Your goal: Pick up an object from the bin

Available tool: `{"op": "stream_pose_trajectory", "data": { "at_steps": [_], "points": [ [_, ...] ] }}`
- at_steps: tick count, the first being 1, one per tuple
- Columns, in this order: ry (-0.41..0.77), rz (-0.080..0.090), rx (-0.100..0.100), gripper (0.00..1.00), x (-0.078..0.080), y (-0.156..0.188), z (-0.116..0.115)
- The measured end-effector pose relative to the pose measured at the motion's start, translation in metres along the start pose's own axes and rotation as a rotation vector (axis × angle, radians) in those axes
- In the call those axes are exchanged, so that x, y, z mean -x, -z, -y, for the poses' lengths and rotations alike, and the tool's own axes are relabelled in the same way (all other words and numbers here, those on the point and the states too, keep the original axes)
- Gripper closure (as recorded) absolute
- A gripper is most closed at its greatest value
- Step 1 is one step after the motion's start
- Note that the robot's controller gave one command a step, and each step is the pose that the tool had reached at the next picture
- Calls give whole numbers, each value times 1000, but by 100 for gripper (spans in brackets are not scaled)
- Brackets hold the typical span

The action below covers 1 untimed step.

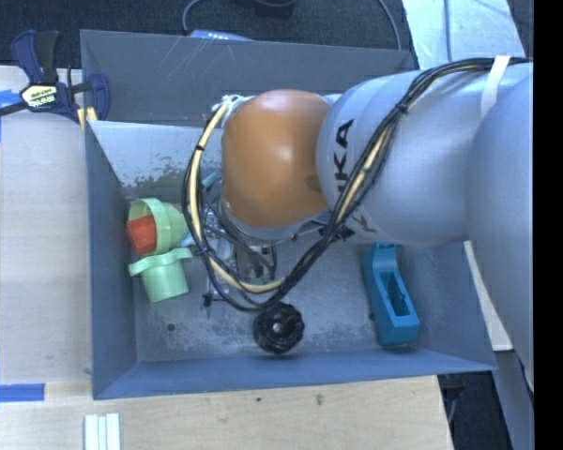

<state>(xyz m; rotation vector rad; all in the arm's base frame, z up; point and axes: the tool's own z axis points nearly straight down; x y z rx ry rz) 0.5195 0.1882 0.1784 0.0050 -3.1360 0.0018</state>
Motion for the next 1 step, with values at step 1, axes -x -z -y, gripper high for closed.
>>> {"op": "stream_pose_trajectory", "data": {
  "at_steps": [1],
  "points": [
    [-3, 8, 2, 0, 2, 5, 1]
  ]
}}
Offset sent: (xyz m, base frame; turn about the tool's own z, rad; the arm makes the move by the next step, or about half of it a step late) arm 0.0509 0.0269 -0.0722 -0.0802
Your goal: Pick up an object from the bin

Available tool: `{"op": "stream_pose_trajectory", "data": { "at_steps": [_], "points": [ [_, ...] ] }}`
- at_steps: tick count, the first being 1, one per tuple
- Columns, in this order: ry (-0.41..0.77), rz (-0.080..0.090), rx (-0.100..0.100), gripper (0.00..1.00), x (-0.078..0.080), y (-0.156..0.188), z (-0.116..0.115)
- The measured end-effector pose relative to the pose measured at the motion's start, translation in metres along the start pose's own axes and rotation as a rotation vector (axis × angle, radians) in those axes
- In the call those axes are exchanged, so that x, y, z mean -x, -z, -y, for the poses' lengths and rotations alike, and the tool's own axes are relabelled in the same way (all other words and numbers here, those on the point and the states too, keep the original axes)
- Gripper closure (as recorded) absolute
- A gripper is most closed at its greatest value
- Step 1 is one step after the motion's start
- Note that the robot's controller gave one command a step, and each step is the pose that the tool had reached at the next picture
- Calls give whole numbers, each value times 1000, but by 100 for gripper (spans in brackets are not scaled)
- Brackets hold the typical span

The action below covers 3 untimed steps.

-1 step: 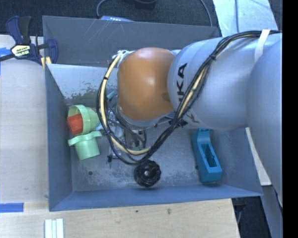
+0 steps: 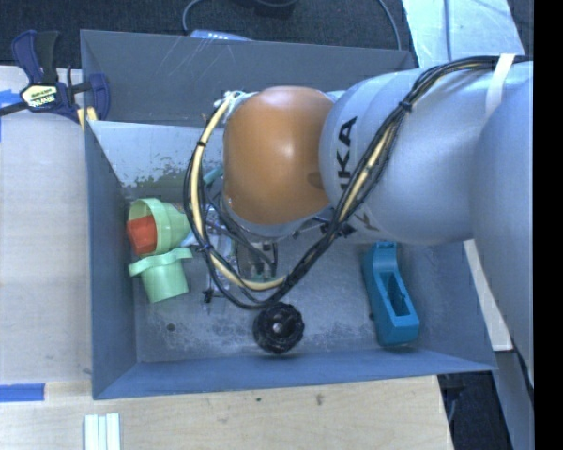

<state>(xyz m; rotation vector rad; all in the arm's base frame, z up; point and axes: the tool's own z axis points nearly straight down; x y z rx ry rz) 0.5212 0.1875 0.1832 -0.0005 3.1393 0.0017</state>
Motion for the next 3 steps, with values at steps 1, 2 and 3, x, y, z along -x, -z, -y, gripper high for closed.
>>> {"op": "stream_pose_trajectory", "data": {
  "at_steps": [1, 2, 3],
  "points": [
    [47, 9, 3, 0, 31, -38, -16],
    [64, 4, 1, 0, 41, -59, -21],
    [132, 3, -1, 0, 32, -40, -33]
  ]
}}
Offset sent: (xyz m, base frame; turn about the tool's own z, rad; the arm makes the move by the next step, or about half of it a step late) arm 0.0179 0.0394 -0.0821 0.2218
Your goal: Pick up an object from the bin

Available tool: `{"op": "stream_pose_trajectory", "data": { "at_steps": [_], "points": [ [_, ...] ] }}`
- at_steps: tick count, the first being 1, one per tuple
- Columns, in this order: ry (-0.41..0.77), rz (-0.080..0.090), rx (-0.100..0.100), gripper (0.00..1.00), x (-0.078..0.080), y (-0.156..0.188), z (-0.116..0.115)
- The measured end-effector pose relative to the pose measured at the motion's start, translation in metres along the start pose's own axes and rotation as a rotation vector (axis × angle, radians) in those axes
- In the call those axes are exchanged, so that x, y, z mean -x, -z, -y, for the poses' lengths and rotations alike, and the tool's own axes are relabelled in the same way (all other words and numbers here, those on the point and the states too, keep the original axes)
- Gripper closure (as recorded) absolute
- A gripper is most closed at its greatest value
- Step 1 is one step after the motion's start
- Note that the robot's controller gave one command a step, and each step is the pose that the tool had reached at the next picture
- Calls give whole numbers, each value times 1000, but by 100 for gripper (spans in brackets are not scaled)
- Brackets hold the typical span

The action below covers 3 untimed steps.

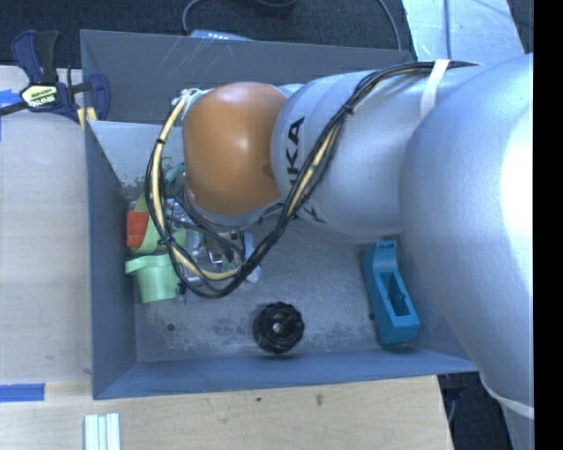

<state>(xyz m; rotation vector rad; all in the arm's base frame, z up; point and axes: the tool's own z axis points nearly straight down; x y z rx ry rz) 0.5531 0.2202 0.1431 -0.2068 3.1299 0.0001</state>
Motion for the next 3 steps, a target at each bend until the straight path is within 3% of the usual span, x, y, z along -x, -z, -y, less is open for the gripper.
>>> {"op": "stream_pose_trajectory", "data": {
  "at_steps": [1, 2, 3],
  "points": [
    [277, 10, 2, 0, 3, -14, -8],
    [288, -2, 3, 0, 7, -65, -9],
    [261, 10, 0, 100, 12, -85, -11]
  ]
}}
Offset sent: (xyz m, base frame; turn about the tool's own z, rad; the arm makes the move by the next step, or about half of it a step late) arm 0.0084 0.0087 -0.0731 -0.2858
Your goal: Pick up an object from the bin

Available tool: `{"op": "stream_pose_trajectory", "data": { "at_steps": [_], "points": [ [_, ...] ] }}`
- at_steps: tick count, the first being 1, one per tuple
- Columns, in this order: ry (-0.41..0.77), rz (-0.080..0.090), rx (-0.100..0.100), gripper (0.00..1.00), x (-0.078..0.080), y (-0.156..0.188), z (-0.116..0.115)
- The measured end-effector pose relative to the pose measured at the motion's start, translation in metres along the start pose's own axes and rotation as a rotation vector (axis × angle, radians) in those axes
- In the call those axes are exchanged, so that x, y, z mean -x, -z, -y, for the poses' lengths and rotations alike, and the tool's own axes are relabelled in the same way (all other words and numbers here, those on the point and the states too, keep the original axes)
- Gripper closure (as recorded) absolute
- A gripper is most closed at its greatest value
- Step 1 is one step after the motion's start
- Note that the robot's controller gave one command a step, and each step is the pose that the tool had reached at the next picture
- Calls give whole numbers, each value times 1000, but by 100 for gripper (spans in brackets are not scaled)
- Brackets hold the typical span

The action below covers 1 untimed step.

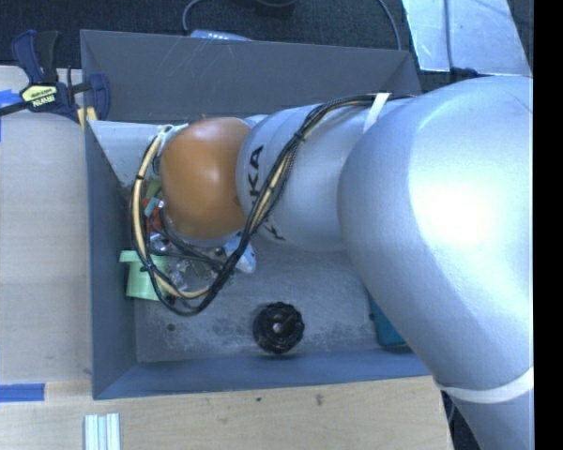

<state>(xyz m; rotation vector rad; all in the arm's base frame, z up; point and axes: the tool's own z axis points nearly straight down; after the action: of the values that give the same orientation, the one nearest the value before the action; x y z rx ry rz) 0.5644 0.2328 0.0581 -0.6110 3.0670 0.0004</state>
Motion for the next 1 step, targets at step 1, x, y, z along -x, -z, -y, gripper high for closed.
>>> {"op": "stream_pose_trajectory", "data": {
  "at_steps": [1],
  "points": [
    [-7, 4, 2, 100, 2, 8, -3]
  ]
}}
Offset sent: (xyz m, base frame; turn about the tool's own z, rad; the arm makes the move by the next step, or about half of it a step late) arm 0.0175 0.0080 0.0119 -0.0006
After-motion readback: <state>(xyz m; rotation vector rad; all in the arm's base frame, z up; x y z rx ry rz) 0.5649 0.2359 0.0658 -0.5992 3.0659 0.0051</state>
